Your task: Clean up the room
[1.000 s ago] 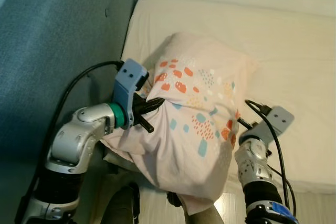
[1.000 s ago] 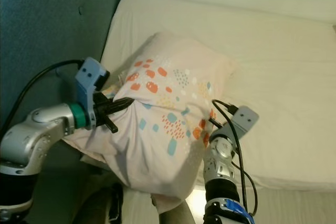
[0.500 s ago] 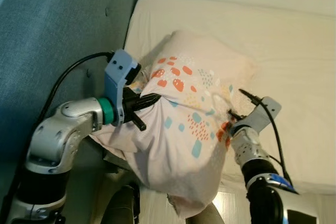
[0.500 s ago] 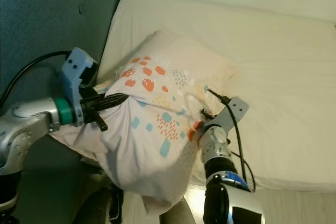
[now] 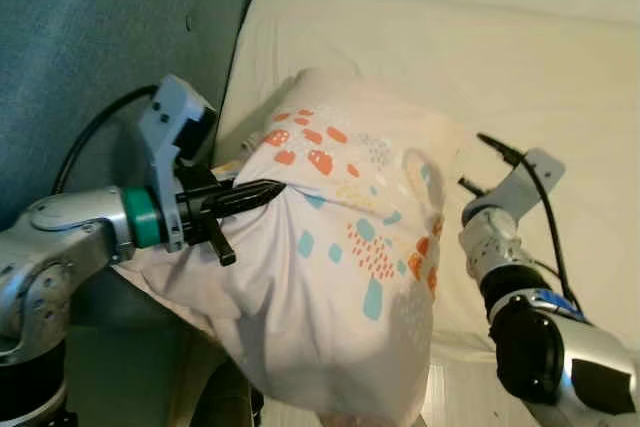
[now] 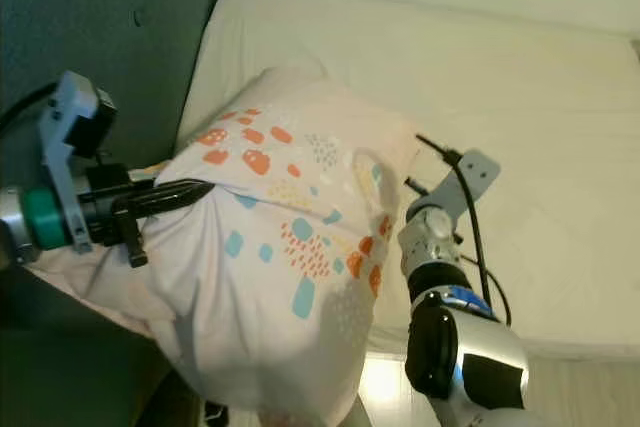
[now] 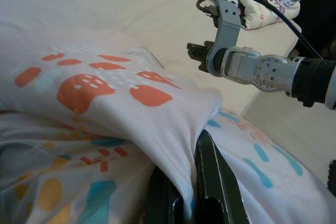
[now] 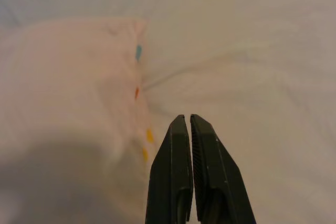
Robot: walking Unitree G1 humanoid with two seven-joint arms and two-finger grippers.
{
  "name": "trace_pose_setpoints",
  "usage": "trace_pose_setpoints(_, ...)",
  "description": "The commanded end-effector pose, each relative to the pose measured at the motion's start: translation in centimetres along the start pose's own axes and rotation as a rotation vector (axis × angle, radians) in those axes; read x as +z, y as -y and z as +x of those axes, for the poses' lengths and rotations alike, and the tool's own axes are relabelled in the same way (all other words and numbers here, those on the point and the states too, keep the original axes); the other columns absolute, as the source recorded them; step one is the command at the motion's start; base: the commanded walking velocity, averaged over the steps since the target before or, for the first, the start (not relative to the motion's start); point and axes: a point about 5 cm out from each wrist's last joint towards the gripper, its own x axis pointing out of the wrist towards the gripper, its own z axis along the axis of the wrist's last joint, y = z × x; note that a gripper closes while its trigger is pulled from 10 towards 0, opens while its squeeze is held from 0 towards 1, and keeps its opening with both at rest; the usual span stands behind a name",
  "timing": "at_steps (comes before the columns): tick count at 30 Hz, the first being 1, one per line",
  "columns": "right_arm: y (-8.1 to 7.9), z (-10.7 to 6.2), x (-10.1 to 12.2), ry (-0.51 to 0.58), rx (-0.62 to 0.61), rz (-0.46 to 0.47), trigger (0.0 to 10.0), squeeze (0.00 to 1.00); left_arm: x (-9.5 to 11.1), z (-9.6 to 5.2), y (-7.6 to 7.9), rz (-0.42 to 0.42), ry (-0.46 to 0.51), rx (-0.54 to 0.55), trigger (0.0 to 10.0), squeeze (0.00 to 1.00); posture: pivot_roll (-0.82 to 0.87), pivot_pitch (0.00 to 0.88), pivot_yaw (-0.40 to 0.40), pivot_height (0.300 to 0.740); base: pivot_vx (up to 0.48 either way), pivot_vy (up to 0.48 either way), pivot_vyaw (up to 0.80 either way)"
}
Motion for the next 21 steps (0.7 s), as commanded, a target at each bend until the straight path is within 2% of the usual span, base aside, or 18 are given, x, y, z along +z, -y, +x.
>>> trace_pose_setpoints(1, 1.5, -0.1, -2.0, -0.098, -0.054, 0.036, 10.0, 0.00, 0.7, -0.9, 0.7, 0.033, 0.026, -0.030, 10.0, 0.00, 0.08, 0.294, 0.021, 0.740, 0.000, 0.000, 0.00)
trace_pose_setpoints(3, 1.7, -0.3, -3.2, -0.185, -0.055, 0.093, 10.0, 0.00, 1.1, -1.4, 0.9, 0.037, 0.037, -0.044, 10.0, 0.00, 0.09, 0.296, 0.020, 0.740, 0.000, 0.000, 0.00)
trace_pose_setpoints(6, 1.5, -0.7, -4.6, -0.274, -0.043, 0.116, 10.0, 0.00, 1.3, -1.7, 1.0, 0.039, 0.037, -0.051, 10.0, 0.00, 0.09, 0.297, 0.020, 0.740, 0.000, 0.000, 0.00)
trace_pose_setpoints(12, 1.5, -1.3, -6.3, -0.354, -0.055, 0.126, 10.0, 0.00, 1.3, -1.4, 1.3, 0.032, 0.029, -0.067, 10.0, 0.00, 0.10, 0.305, 0.021, 0.740, 0.000, 0.000, 0.00)
trace_pose_setpoints(15, 1.7, -1.1, -6.0, -0.340, -0.065, 0.093, 10.0, 0.00, 1.2, -1.5, 1.5, 0.025, 0.024, -0.086, 10.0, 0.00, 0.10, 0.310, 0.024, 0.740, 0.000, 0.000, 0.00)
trace_pose_setpoints(17, 1.5, -0.8, -5.1, -0.314, -0.058, 0.075, 10.0, 0.00, 1.1, -1.6, 1.7, 0.022, 0.018, -0.100, 10.0, 0.00, 0.10, 0.313, 0.026, 0.740, 0.000, 0.000, 0.00)
trace_pose_setpoints(20, 1.1, -0.1, -2.7, -0.254, -0.051, 0.064, 10.0, 0.00, 1.1, -2.3, 2.1, 0.017, 0.012, -0.140, 10.0, 0.00, 0.11, 0.316, 0.028, 0.740, 0.000, 0.000, 0.00)
trace_pose_setpoints(21, 1.1, -0.1, -2.7, -0.254, -0.051, 0.064, 10.0, 0.00, 1.1, -2.3, 2.1, 0.017, 0.012, -0.140, 10.0, 0.00, 0.11, 0.316, 0.028, 0.740, 0.000, 0.000, 0.00)
